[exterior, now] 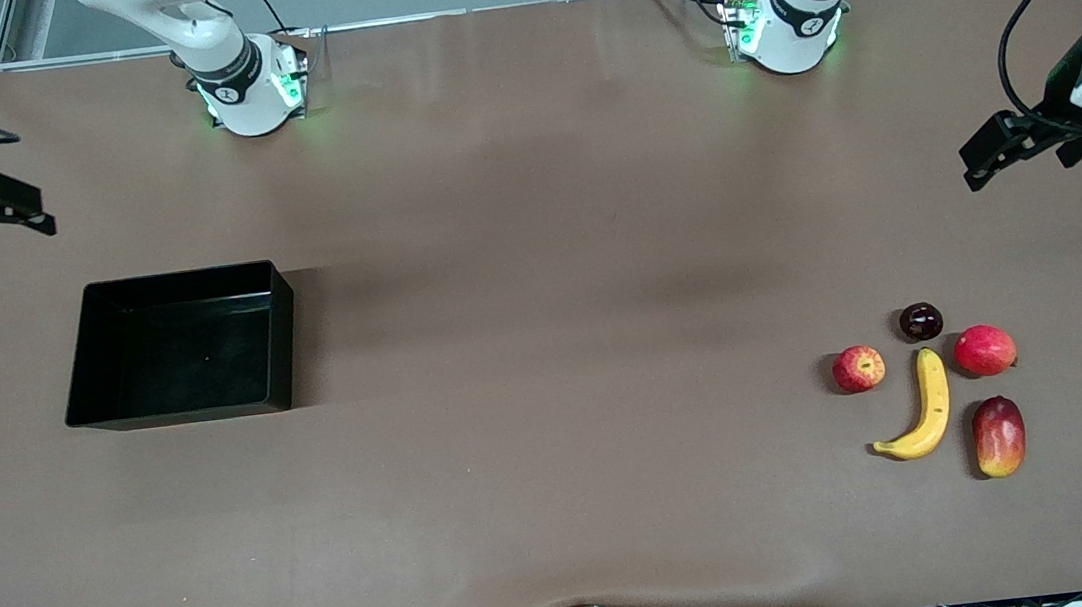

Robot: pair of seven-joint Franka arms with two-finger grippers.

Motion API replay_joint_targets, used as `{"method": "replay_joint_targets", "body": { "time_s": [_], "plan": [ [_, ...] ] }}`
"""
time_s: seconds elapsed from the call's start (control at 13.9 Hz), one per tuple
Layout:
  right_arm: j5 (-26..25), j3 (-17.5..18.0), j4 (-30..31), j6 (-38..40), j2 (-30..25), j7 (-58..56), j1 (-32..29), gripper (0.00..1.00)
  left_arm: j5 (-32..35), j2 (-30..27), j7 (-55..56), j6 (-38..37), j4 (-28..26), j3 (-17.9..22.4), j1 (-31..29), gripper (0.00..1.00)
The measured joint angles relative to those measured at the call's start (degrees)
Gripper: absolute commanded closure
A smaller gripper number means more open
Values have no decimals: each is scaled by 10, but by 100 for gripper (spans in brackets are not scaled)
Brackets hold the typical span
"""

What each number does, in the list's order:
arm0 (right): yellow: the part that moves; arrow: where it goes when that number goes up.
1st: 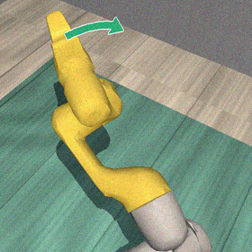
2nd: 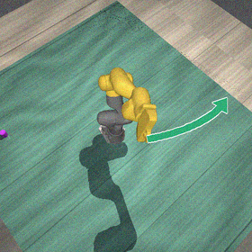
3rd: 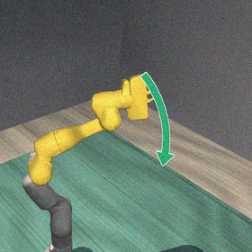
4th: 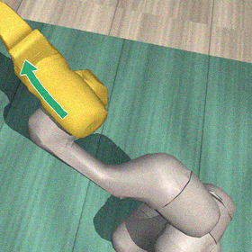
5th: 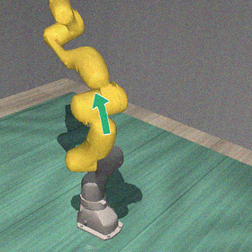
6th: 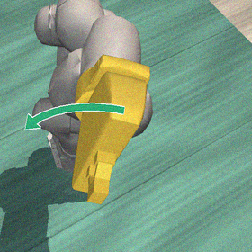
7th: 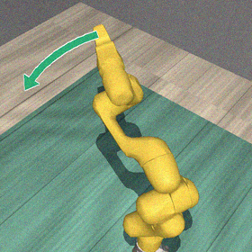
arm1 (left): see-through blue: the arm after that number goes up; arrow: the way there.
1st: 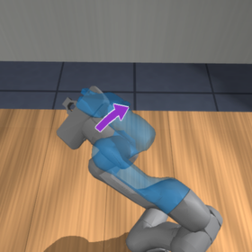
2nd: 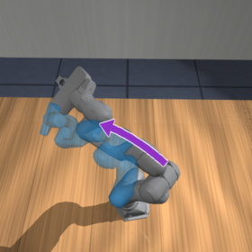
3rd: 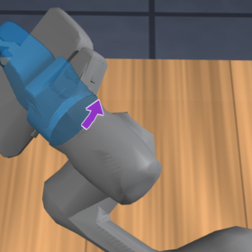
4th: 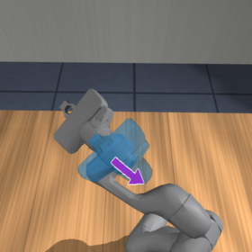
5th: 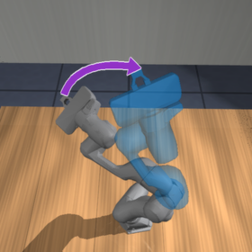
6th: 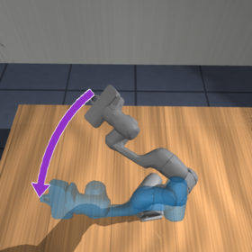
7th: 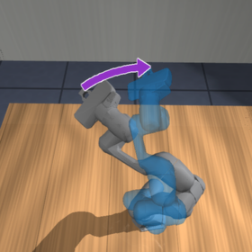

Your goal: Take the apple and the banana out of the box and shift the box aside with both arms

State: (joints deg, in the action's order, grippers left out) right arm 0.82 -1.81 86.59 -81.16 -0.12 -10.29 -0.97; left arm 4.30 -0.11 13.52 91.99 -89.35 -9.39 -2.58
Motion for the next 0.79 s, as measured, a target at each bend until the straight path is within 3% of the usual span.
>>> {"method": "replay_joint_targets", "body": {
  "time_s": [0.29, 0.79],
  "plan": [
    [1, 2, -37, -4, 0, -1, -5, 0, -4, -3, -24, 0, -6, 0, 0, 0],
    [1, 0, -42, -4, 1, -1, -10, 0, -20, -6, -57, -8, -5, 7, -3, 0]
  ]
}}
